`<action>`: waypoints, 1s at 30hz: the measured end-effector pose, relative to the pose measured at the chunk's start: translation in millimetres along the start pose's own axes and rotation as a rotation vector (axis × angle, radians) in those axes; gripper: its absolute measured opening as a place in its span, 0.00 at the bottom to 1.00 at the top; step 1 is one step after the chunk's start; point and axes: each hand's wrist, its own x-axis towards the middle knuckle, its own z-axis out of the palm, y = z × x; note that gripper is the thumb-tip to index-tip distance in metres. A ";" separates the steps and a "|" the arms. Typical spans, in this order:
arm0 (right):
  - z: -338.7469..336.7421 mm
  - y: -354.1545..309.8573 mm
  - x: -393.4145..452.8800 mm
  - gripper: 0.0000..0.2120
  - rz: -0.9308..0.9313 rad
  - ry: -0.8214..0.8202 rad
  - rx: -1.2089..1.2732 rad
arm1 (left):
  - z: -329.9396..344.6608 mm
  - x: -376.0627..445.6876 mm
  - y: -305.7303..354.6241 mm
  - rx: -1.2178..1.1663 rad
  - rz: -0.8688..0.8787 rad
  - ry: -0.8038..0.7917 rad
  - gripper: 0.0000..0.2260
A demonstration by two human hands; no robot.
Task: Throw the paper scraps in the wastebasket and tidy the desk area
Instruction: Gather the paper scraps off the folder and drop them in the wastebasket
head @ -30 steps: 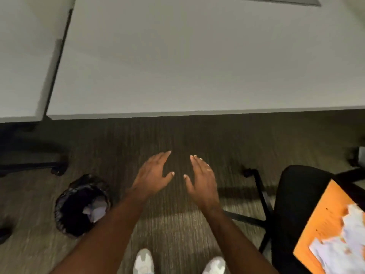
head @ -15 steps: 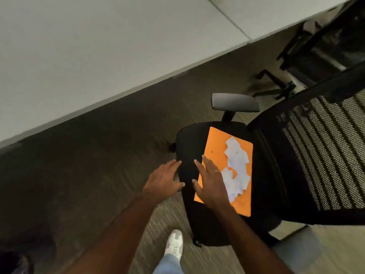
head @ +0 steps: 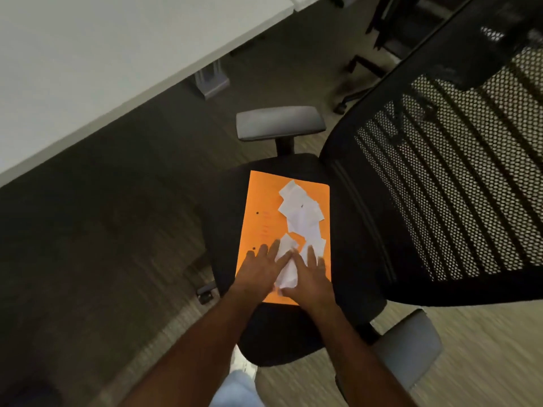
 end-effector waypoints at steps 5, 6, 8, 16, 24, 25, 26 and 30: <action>10.1 -4.1 7.7 0.38 -0.031 0.157 -0.106 | -0.9 15.6 0.0 0.007 -0.001 0.020 0.34; 11.0 -3.4 7.8 0.36 -0.055 0.179 -0.093 | -2.3 16.9 0.1 -0.010 -0.005 0.026 0.30; 11.9 -0.8 8.7 0.33 -0.097 0.189 -0.079 | -3.6 17.8 -1.9 -0.040 -0.014 0.040 0.23; 6.1 0.4 22.1 0.13 -0.126 0.287 0.041 | 0.7 21.2 -13.5 -0.270 -0.124 0.076 0.17; -5.6 11.5 21.1 0.09 -0.013 0.404 0.389 | 0.7 12.9 -40.3 -0.582 -0.299 0.158 0.12; -8.3 12.8 18.3 0.08 0.001 0.442 0.470 | 0.3 10.3 -43.9 -0.613 -0.311 0.175 0.12; -11.5 13.8 15.8 0.07 0.011 0.473 0.534 | -0.6 7.8 -47.7 -0.643 -0.322 0.197 0.12; -24.8 17.3 10.2 0.08 0.002 0.554 0.744 | -8.9 -3.3 -59.0 -0.692 -0.336 0.251 0.10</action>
